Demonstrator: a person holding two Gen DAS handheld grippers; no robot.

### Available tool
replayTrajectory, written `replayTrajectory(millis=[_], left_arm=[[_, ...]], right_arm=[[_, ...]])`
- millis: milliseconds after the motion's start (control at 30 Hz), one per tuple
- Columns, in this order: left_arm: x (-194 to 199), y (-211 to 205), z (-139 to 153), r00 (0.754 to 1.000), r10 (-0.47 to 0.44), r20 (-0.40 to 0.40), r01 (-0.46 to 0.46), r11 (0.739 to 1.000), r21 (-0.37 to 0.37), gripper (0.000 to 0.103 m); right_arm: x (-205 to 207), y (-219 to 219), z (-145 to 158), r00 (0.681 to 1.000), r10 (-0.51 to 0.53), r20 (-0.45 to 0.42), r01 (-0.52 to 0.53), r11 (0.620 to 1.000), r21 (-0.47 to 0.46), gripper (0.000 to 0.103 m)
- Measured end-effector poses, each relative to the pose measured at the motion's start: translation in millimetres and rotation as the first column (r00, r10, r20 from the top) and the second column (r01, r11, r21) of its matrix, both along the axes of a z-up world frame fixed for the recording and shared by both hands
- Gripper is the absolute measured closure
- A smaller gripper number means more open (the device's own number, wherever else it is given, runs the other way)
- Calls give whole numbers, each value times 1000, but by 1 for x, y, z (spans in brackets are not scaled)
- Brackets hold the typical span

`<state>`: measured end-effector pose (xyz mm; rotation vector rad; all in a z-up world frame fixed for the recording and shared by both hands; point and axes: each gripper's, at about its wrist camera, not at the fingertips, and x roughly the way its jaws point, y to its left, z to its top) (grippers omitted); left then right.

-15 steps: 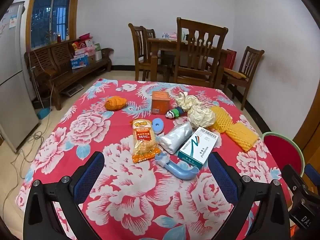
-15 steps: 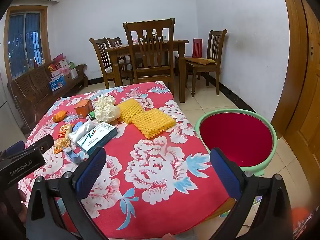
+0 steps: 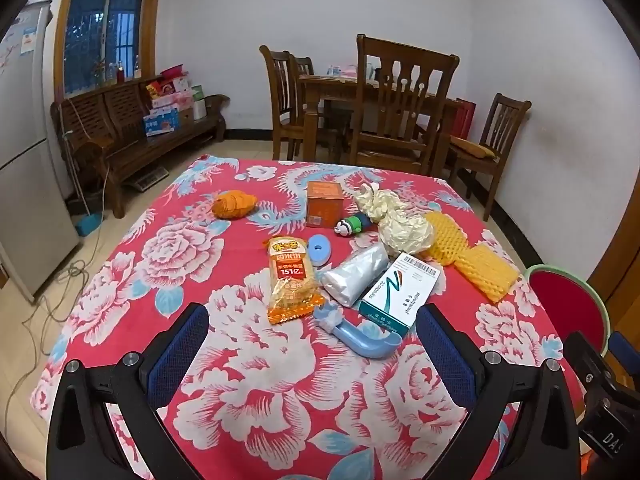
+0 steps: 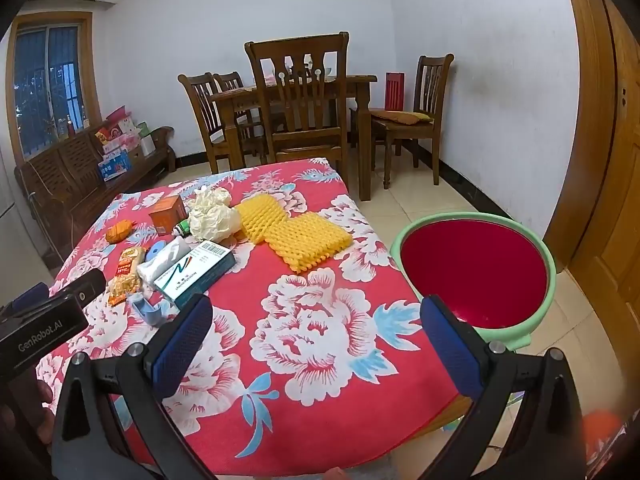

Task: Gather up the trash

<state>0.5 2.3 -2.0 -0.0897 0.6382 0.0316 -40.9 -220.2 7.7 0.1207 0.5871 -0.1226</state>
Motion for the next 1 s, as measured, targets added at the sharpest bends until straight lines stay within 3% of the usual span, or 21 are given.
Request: replayTrajectory(millis=[1000], left_arm=[[1, 3, -3, 1000, 4, 2, -4, 1000, 2, 0]], right_arm=[[3, -1, -5, 1000, 1, -14, -1, 1000, 12, 1]])
